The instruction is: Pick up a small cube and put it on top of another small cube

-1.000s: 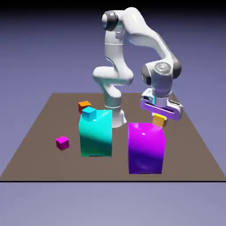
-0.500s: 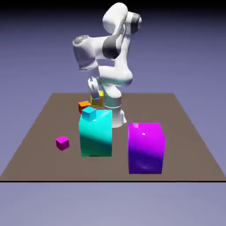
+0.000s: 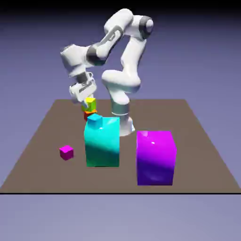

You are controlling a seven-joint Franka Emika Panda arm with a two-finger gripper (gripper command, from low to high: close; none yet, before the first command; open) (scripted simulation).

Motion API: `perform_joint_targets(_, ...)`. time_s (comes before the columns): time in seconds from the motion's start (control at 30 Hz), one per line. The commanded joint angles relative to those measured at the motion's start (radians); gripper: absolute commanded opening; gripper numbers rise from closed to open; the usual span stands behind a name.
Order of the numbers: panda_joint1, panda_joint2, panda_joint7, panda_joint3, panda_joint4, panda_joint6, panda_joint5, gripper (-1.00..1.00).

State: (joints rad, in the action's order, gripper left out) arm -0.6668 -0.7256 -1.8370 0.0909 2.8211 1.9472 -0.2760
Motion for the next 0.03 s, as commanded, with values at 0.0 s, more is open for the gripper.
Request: perform_joint_targets(0.0,-0.005,-0.007,-0.005,0.005,-0.036,-0.043,0.009,1.00)
